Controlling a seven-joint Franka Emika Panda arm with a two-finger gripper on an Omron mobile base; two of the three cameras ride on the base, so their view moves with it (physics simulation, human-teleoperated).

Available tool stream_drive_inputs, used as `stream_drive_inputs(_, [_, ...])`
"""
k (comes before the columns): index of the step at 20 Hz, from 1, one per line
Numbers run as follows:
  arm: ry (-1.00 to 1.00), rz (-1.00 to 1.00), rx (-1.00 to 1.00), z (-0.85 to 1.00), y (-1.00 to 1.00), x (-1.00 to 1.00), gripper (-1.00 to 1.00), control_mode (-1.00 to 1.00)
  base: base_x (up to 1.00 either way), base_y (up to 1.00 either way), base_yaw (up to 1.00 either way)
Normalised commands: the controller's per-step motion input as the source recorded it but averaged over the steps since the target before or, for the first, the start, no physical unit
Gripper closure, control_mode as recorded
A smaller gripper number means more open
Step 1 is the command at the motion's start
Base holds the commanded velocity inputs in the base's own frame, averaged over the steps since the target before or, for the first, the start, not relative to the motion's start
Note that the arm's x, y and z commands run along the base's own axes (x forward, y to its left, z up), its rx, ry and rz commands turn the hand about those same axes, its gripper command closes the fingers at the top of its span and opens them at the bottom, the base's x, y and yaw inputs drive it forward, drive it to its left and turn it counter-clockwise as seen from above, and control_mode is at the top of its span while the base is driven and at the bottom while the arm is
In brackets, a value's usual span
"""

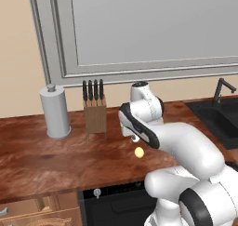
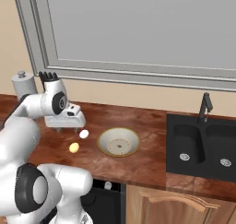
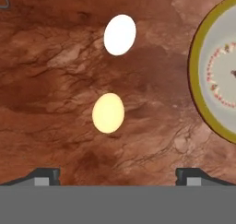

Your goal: Gather the eggs and milk located in the vicinity of the sink area and place them right next to the bowl.

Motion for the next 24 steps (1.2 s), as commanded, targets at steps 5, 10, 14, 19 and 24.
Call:
stream_drive_inputs(5, [0.19,0.0,0.0,-0.5,0.0,0.0,-1.0,-1.0,0.0,0.0,0.0])
stream_drive_inputs(10, [0.1,0.0,0.0,-0.49,0.0,0.0,-1.0,-1.0,0.0,0.0,0.0])
stream_drive_inputs(14, [0.01,-0.01,0.0,-0.45,0.0,0.0,-1.0,-1.0,0.0,0.0,0.0])
stream_drive_inputs(19, [0.0,-0.02,0.0,-0.32,0.0,0.01,-1.0,-1.0,0.0,0.0,0.0])
stream_drive_inputs(24, [0.0,-0.04,0.0,-0.17,0.0,0.1,-1.0,-1.0,0.0,0.0,0.0])
